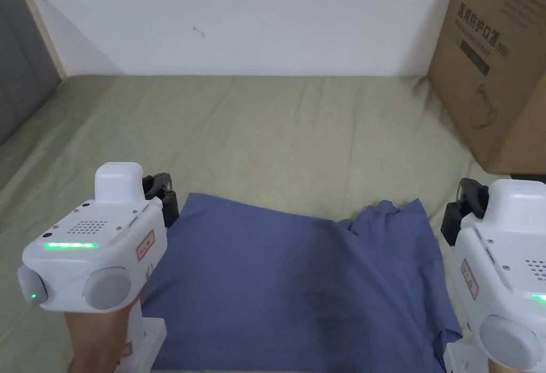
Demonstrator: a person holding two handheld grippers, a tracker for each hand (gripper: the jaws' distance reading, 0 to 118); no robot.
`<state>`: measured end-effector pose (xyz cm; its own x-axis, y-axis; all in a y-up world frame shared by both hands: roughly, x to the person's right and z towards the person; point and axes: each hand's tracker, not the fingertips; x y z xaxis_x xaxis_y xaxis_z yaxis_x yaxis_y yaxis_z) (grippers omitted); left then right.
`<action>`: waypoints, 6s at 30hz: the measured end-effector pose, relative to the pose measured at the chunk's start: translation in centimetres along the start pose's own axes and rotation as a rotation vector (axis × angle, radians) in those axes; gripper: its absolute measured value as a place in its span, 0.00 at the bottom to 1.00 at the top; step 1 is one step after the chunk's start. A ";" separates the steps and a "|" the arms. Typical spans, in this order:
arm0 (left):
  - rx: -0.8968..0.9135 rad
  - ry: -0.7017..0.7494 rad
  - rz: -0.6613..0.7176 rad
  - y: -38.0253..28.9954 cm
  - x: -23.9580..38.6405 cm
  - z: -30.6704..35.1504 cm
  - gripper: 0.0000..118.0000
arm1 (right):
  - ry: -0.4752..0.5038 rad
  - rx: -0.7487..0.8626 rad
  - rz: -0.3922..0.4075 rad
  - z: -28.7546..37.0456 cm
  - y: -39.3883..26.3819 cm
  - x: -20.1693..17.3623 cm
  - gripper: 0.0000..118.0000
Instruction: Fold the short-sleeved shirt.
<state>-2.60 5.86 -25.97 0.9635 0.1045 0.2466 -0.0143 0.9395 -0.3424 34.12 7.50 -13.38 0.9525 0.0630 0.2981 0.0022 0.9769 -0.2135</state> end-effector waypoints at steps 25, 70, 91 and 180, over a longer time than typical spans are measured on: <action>-0.745 0.121 -0.117 -6.4 -6.7 -37.3 0.65 | -0.085 -0.231 0.013 -14.0 -6.1 2.0 0.00; -0.315 -0.021 0.123 5.0 -7.0 -14.6 0.01 | 0.049 -0.365 0.065 -17.2 -1.8 5.6 0.02; 0.159 0.118 -0.006 30.2 -9.8 -8.2 0.01 | 0.120 0.278 -0.018 -17.7 27.8 2.1 0.02; 0.012 0.026 0.024 -2.7 -4.0 6.4 0.00 | 0.078 -0.003 0.000 1.9 -0.9 -2.5 0.00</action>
<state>-8.10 5.04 -20.21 0.9694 0.1185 0.2152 -0.0402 0.9407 -0.3369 31.18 6.88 -12.13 0.9734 0.0465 0.2244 0.0031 0.9764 -0.2159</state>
